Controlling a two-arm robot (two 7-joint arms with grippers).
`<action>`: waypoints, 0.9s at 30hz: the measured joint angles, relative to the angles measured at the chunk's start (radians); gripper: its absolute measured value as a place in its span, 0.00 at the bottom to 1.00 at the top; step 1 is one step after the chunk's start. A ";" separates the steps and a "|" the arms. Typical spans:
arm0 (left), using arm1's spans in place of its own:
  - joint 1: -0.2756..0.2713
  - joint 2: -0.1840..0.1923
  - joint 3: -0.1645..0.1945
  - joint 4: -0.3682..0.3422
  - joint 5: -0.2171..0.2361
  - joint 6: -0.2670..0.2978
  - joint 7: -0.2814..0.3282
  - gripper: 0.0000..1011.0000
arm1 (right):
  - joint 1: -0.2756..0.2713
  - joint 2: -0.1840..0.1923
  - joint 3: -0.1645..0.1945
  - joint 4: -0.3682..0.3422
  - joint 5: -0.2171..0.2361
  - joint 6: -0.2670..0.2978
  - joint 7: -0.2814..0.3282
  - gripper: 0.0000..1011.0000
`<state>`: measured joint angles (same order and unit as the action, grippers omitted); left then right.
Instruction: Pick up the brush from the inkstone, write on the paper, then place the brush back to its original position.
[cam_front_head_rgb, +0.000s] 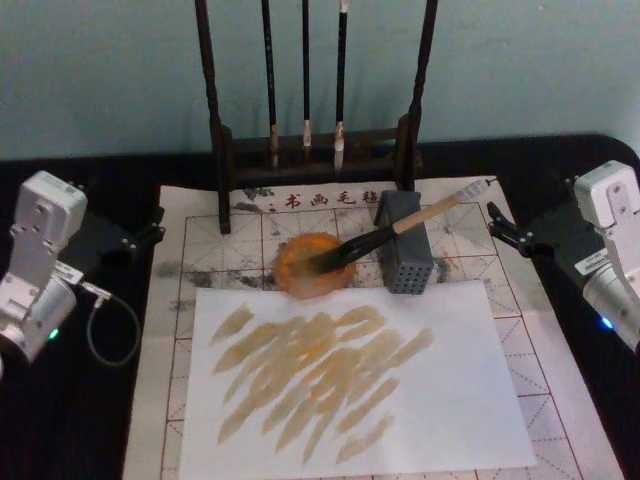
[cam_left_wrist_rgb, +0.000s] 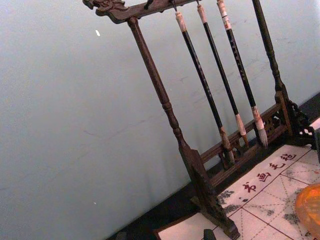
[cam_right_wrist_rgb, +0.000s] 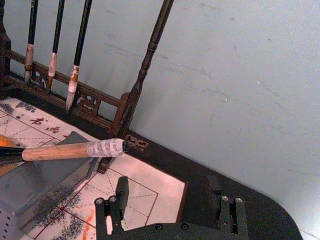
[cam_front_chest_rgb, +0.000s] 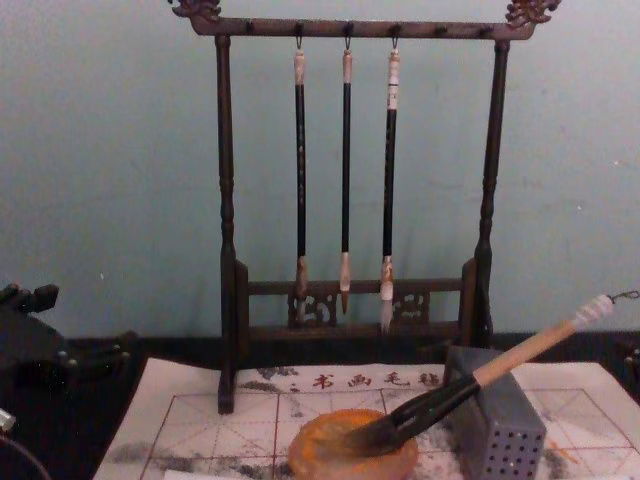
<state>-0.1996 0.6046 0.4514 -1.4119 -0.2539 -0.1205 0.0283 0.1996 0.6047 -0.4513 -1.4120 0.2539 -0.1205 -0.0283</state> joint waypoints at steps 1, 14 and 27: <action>0.000 0.000 0.000 0.000 0.000 0.000 0.000 0.99 | 0.000 0.000 0.000 0.000 0.000 0.000 0.000 0.99; 0.000 0.000 0.000 0.000 0.000 0.000 0.000 0.99 | 0.000 0.000 0.000 0.000 0.000 0.000 0.000 0.99; 0.000 0.000 0.000 0.000 0.000 0.000 0.000 0.99 | -0.054 0.000 0.046 -0.051 0.037 0.000 0.049 0.99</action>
<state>-0.1995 0.6047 0.4514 -1.4120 -0.2539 -0.1205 0.0283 0.1458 0.6050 -0.4057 -1.4628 0.2908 -0.1209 0.0203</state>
